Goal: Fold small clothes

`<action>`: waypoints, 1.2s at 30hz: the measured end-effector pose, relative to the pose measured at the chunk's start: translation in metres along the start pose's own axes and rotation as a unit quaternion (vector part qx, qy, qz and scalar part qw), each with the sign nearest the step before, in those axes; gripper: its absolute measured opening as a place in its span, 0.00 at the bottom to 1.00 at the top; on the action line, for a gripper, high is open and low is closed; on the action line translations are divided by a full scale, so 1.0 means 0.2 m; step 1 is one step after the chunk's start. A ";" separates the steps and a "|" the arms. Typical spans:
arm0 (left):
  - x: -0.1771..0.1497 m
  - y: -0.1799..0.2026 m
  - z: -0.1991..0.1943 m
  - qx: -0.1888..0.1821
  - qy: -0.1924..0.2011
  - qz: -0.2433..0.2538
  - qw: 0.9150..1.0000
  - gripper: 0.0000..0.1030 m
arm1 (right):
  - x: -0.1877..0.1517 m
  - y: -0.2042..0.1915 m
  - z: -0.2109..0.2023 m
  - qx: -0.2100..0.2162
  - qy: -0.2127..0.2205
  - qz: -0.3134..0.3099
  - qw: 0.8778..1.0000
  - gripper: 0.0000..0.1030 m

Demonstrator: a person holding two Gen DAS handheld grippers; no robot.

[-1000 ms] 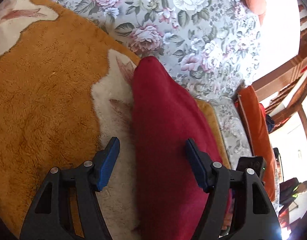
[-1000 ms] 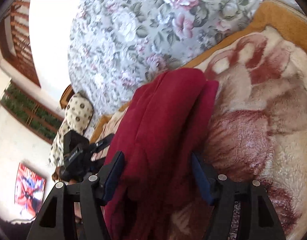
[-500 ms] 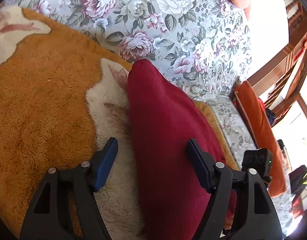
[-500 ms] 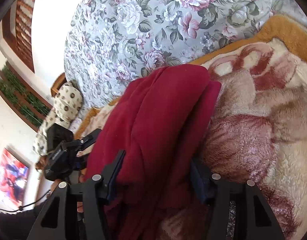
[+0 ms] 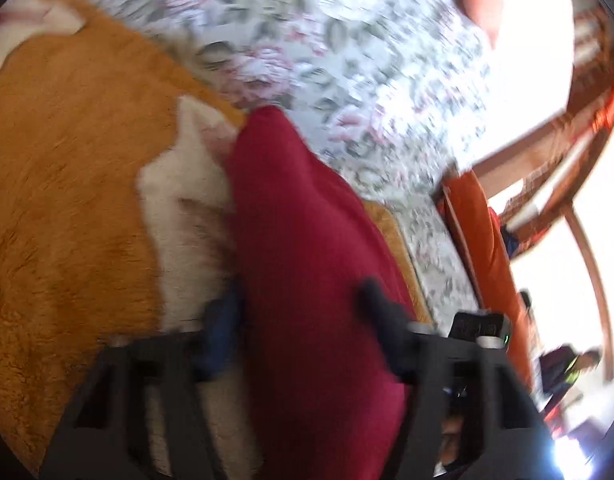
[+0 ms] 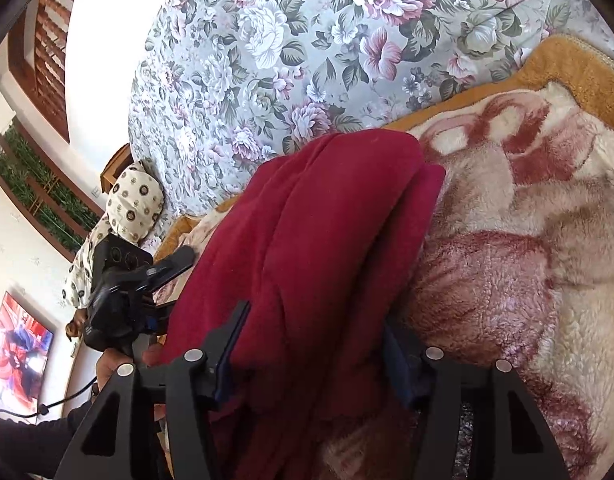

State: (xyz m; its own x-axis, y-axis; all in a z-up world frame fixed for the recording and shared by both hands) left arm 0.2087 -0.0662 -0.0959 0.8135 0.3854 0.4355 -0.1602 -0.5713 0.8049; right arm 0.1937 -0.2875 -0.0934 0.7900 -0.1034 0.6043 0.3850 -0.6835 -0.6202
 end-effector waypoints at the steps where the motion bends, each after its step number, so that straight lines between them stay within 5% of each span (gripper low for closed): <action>1: 0.00 -0.02 0.00 -0.017 -0.003 -0.023 1.000 0.31 | 0.00 0.00 0.00 -0.002 -0.001 0.000 1.000 0.53; 6: 0.02 0.07 -0.09 0.001 0.013 0.012 1.000 0.26 | 0.02 -0.06 -0.04 -0.018 0.010 0.001 1.000 0.39; 11: 0.27 0.15 -0.31 0.033 0.039 0.079 0.996 0.26 | 0.16 -0.27 0.00 0.021 0.044 0.003 0.999 0.37; 18: 0.51 -0.08 -0.51 0.099 0.050 0.073 0.991 0.31 | 0.27 -0.47 0.34 0.072 0.045 0.027 0.996 0.37; 21: 0.43 -0.35 -0.38 0.145 0.005 0.030 0.989 0.38 | 0.24 -0.40 0.51 0.031 0.028 0.028 0.999 0.38; 22: 0.41 -0.40 -0.37 0.141 0.014 0.022 0.990 0.52 | 0.21 -0.35 0.57 0.002 0.010 0.028 1.000 0.40; 24: 0.39 -0.43 -0.40 0.117 0.051 0.014 0.992 0.54 | 0.21 -0.33 0.58 0.002 0.013 0.038 0.999 0.41; 29: 0.39 -0.41 -0.46 0.150 0.054 0.007 0.987 0.55 | 0.19 -0.32 0.55 0.007 0.014 0.038 0.999 0.44; 32: 0.38 -0.28 -0.62 0.170 0.090 0.045 0.980 0.55 | 0.18 -0.36 0.48 -0.022 0.017 0.013 1.000 0.44; 36: 0.30 -0.07 -0.66 0.144 0.111 0.086 0.980 0.55 | 0.19 -0.53 0.30 -0.065 0.052 -0.099 0.992 0.44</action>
State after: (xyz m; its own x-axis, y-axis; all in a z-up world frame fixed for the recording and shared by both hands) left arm 0.1862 0.0603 -0.0275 0.6422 0.3958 0.6564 -0.0936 -0.8095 0.5797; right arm 0.2116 -0.1759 -0.0353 0.6493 -0.0265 0.7600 0.4581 -0.7841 -0.4187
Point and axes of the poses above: each gripper's, at about its wrist camera, not at the fingertips, and z roughly the way its jaws point, y to its right, x to its top, the point moved 7 cm from there along z, roughly the way its jaws point, and after that the axes turned 1 degree about z, right-handed, at the moved point
